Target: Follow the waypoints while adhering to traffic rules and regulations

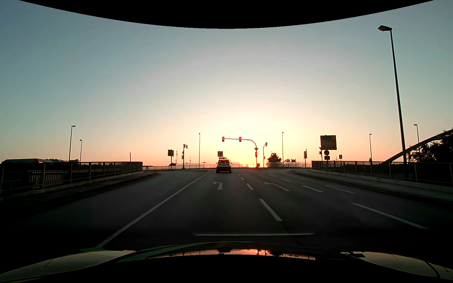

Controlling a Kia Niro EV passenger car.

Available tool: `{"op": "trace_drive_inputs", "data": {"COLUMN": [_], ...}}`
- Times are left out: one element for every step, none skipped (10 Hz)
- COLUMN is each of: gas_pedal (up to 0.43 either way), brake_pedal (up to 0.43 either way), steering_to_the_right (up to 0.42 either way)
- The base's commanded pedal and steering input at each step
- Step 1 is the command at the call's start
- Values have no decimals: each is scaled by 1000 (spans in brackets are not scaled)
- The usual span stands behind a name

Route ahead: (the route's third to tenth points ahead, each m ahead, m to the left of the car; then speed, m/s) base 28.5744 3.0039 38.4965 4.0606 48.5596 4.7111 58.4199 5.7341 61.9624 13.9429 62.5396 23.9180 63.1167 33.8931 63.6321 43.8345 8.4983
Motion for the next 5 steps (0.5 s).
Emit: {"op": "trace_drive_inputs", "data": {"gas_pedal": [0, 0, 0, 0, 0], "brake_pedal": [146, 146, 152, 152, 152], "steering_to_the_right": [-9, -9, -9, -9, -9]}}
